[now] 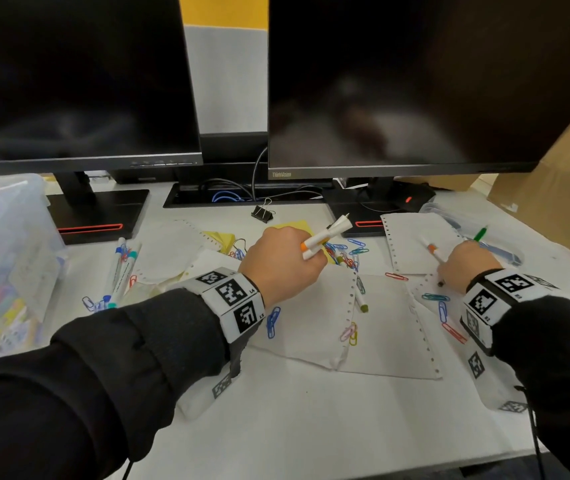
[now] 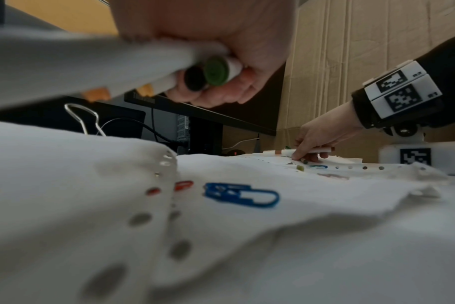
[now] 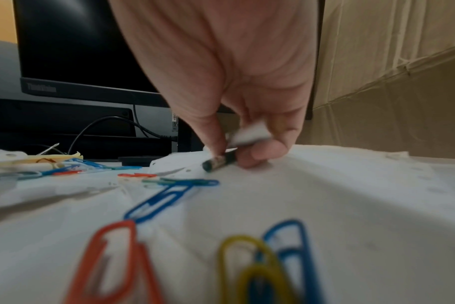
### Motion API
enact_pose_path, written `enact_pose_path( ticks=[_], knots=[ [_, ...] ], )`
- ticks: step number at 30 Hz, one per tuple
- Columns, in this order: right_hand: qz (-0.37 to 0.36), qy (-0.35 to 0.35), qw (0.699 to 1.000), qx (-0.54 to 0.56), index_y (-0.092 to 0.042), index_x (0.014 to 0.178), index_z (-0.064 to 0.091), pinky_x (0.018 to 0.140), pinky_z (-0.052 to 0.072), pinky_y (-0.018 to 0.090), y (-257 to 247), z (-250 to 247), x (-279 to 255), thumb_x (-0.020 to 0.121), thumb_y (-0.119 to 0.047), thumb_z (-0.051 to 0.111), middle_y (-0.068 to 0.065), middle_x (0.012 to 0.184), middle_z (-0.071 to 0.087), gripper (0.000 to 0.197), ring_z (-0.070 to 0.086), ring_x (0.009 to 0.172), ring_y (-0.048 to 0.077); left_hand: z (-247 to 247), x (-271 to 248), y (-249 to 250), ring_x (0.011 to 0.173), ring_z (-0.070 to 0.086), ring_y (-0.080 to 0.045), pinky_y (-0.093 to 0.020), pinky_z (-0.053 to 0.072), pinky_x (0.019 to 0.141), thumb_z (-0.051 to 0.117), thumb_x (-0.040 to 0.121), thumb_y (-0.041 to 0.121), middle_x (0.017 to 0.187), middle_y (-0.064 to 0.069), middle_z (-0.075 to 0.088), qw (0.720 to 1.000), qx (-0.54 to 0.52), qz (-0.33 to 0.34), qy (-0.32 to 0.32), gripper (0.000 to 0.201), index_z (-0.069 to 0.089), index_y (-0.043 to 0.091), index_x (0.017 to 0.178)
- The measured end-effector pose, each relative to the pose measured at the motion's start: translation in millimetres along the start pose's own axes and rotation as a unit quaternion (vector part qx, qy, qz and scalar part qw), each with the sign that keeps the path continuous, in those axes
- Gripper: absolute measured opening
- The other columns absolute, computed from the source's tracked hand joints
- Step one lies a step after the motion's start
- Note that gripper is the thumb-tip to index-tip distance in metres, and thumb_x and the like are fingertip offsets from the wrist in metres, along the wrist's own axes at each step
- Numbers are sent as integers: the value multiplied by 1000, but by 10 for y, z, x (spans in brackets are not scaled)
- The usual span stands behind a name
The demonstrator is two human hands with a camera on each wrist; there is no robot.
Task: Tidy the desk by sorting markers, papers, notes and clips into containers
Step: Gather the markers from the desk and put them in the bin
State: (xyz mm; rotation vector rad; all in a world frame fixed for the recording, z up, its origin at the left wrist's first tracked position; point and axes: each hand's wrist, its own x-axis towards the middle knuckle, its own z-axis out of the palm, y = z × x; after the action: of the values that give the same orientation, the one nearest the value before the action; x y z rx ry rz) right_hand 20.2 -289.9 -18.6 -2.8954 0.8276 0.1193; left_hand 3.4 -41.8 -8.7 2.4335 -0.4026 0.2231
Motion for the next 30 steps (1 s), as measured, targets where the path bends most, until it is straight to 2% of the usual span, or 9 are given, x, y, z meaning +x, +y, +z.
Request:
enact_pose_path(
  ticks=[2, 6, 10, 14, 17, 20, 23, 26, 30],
  knots=[
    [7, 12, 1000, 8, 10, 109, 53, 52, 33, 27, -9, 0, 1, 90, -14, 52, 12, 72, 45, 31, 46, 78, 26, 5, 2, -11, 48, 37, -15, -24, 30, 49, 52, 87, 30, 53, 2, 39, 1000, 3, -2, 1, 38, 38, 22, 52],
    [29, 17, 999, 37, 12, 118, 47, 66, 41, 31, -1, 13, -12, 88, -11, 53, 22, 108, 55, 38, 50, 83, 29, 14, 12, -20, 49, 37, -14, -24, 29, 48, 53, 86, 31, 55, 3, 40, 1000, 12, -4, -3, 36, 39, 23, 54],
    [18, 41, 994, 98, 8, 113, 48, 61, 38, 29, 14, 9, -57, 90, -6, 46, 16, 85, 53, 27, 51, 73, 26, 6, 7, -11, 50, 38, -12, -25, 28, 48, 53, 87, 32, 55, 4, 39, 1000, 13, 0, 5, 36, 38, 24, 55],
    [-169, 99, 958, 212, -6, 110, 45, 48, 32, 25, -143, -21, -300, 99, -20, 36, 3, 69, 47, 20, 45, 57, 17, 1, -10, 25, 52, 39, -12, -26, 32, 50, 53, 89, 38, 56, 3, 42, 999, -15, 45, 9, 34, 48, 16, 64],
    [-346, 122, 891, 269, -17, 98, 40, 46, 33, 23, -331, -36, -580, 99, -27, 33, 0, 65, 46, 12, 41, 52, 14, -4, -26, 45, 60, 47, -17, -29, 37, 55, 54, 87, 46, 65, -4, 52, 997, -49, 63, 6, 42, 58, 6, 78],
    [-405, 136, 831, 357, -18, 97, 42, 47, 38, 23, -521, -15, -783, 98, -26, 34, -3, 63, 45, 12, 40, 50, 10, -21, -24, 46, 70, 57, -21, -27, 42, 60, 56, 83, 52, 76, -10, 63, 993, -95, 68, 18, 46, 64, 7, 88],
    [-439, 76, 790, 421, -18, 97, 49, 52, 42, 16, -664, 40, -918, 98, -20, 37, -3, 67, 49, 13, 46, 56, 5, -64, -36, 71, 58, 53, -3, -11, 36, 51, 60, 82, 48, 63, 3, 59, 985, -143, 77, 53, 36, 64, 12, 81],
    [-462, 47, 792, 396, -19, 94, 56, 63, 46, 15, -726, 91, -998, 97, -15, 39, -3, 78, 57, 18, 53, 69, 5, -96, -61, 102, 57, 53, 3, -9, 41, 52, 65, 81, 40, 60, 10, 56, 973, -193, 91, 88, 19, 60, 23, 75],
    [-459, 20, 815, 353, -9, 108, 61, 68, 45, 7, -737, 89, -1015, 95, -12, 44, -10, 84, 59, 22, 57, 75, -3, -79, -69, 82, 51, 50, -2, -10, 39, 50, 65, 83, 33, 49, 8, 47, 977, -158, 101, 103, 34, 49, 27, 54]
  ],
)
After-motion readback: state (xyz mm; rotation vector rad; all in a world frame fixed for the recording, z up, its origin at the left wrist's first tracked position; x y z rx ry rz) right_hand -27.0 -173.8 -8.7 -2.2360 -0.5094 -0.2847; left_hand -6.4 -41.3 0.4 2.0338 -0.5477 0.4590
